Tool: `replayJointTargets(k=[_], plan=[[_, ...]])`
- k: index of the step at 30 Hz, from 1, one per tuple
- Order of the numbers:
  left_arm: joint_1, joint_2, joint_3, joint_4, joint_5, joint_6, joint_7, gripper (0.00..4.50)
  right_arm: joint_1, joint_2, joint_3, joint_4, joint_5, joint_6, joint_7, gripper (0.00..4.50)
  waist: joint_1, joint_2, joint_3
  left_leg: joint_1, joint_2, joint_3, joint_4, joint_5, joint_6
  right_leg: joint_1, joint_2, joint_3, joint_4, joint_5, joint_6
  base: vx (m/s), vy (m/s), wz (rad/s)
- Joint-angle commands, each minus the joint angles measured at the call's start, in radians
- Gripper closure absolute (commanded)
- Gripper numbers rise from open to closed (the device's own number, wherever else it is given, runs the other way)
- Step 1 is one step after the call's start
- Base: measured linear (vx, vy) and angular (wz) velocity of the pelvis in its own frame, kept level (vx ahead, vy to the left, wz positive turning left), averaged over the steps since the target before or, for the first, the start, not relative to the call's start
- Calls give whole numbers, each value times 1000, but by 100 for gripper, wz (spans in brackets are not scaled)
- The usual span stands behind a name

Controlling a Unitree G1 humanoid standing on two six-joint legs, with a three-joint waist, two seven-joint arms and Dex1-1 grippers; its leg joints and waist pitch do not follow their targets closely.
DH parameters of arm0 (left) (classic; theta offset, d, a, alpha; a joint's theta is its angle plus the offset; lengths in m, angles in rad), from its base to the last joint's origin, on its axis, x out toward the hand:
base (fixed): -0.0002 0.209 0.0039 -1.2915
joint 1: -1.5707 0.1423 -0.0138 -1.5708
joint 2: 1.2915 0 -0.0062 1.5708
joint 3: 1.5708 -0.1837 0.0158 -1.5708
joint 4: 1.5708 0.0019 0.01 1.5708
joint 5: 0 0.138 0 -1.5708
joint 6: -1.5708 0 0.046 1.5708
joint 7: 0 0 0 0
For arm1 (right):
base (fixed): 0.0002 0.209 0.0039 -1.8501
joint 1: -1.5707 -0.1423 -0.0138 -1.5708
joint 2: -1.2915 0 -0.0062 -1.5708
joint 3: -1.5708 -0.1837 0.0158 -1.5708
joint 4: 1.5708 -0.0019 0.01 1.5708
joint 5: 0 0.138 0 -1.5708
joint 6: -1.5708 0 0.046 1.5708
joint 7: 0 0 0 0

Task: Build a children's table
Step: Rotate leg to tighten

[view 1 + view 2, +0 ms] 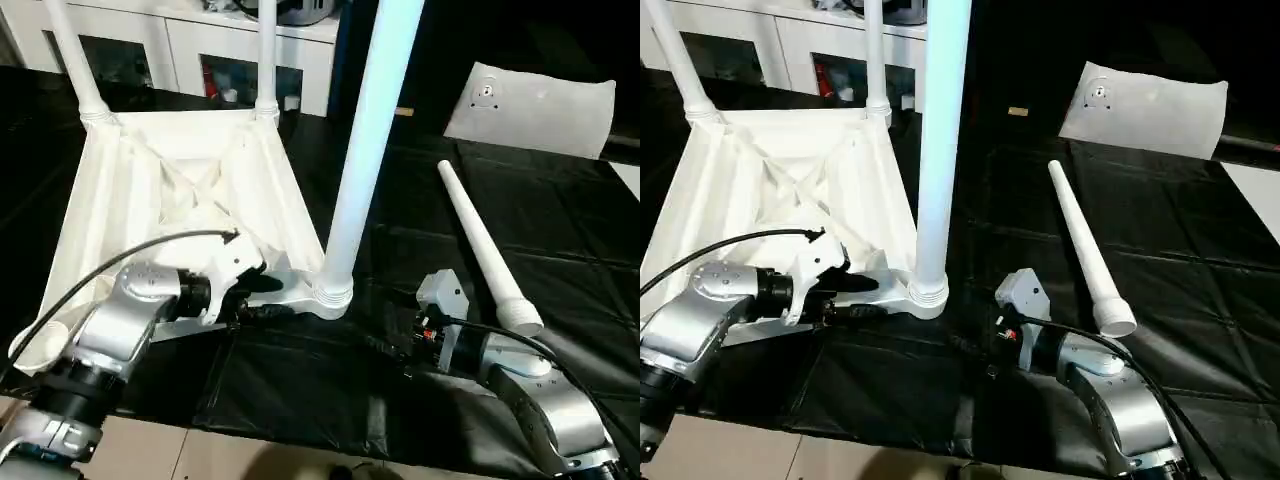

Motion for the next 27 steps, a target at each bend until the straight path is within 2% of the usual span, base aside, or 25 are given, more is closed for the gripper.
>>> replayJointTargets(k=[1, 9, 12, 15, 17, 19, 22, 27], plan=[[-17, 8, -22, 6, 23, -8, -4, 236, -14, -11, 2, -9, -13, 8, -7, 0, 2, 18, -52, -33, -7, 22, -71, -106, 50, 82, -33, 24, -67, -280, -166, 0, 0, 0], [-40, 22, -42, 42, 66, -22, -1, 300, -22, -12, 6, -4, -17, 7, -5, 0, 3, 17, -52, -32, -7, 22, -71, -102, 50, 81, -33, 24, -66, -276, -169, 0, 0, 0], [-44, 24, -45, 37, 67, -22, -6, 313, -23, -13, 6, -3, -18, 7, -5, 0, 3, 17, -52, -32, -7, 22, -71, -105, 48, 81, -33, 24, -66, -278, -169, 0, 0, 0], [-40, 27, -51, 22, 69, -27, -23, 348, -24, -10, 6, 0, -22, 6, -2, 0, 4, 16, -51, -33, -7, 22, -71, -108, 47, 82, -34, 24, -67, -292, -165, 0, 0, 0], [-38, 27, -52, 20, 69, -27, -26, 348, -25, -9, 7, 1, -23, 6, -2, 0, 3, 17, -51, -33, -6, 21, -72, -111, 46, 80, -34, 24, -67, -295, -165, 0, 0, 0], [-34, 26, -57, 14, 66, -26, -32, 382, -27, -7, 8, 3, -23, 4, -2, 0, 4, 17, -51, -33, -6, 21, -72, -110, 46, 81, -34, 24, -66, -290, -167, 0, 0, 0], [-33, 29, -65, 13, 72, -32, -37, 399, -28, -6, 9, 4, -22, 4, 0, 0, 4, 17, -51, -33, -7, 22, -72, -107, 47, 81, -34, 24, -66, -287, -167, 0, 0, 0], [-26, 36, -74, 15, 108, -88, -25, 436, -38, -6, 8, 14, -22, -3, 5, 0, 4, 18, -51, -33, -6, 21, -72, -109, 47, 81, -34, 24, -67, -291, -165, 0, 0, 0]])
